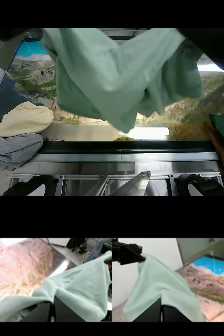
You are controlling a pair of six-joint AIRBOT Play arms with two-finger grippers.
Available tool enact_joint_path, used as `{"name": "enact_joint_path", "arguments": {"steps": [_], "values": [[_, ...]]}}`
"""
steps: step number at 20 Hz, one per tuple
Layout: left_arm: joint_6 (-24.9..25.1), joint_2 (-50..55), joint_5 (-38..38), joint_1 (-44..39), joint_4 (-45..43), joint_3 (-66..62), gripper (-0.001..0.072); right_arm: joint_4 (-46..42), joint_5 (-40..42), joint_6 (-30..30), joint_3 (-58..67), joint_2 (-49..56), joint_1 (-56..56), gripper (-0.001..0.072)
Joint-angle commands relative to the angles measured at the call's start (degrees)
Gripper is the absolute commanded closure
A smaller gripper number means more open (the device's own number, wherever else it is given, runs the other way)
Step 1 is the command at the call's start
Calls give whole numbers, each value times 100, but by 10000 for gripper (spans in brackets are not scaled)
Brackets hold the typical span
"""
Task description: Fold the shirts.
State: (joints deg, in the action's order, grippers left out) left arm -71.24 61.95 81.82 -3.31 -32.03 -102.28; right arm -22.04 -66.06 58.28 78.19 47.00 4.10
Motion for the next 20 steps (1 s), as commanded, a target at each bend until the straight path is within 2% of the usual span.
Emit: {"name": "enact_joint_path", "arguments": {"steps": [1,4,5,6,7,9,10,15,17,20], "values": [[-229,-55,251,0,-369,632,690,-1106,-483,1165,-31,369,-7,696],[-153,254,240,0,-667,1714,691,-1292,-579,1397,-551,1001,-4,695],[-33,439,214,0,-743,2026,690,-1314,-531,1397,-772,1252,-7,658],[151,662,155,2,-780,2282,680,-1368,-372,1397,-999,1543,-7,457],[315,922,98,2,-809,2509,461,-1537,-192,1394,-1154,1875,-9,315],[326,1462,146,90,-907,2634,171,-1989,-166,1397,-1193,2468,-22,314],[321,1698,271,214,-881,2632,-13,-2107,-267,1394,-1193,2688,-39,314],[302,2103,1360,977,-887,3016,-11,-3071,-1119,1364,-1523,2859,-46,315],[302,1770,1325,1088,-905,3783,7,-3106,-1067,1355,-2129,2736,-44,317],[131,1084,988,1106,-1211,5077,6,-2653,-881,1130,-3193,2625,-35,315]]}}
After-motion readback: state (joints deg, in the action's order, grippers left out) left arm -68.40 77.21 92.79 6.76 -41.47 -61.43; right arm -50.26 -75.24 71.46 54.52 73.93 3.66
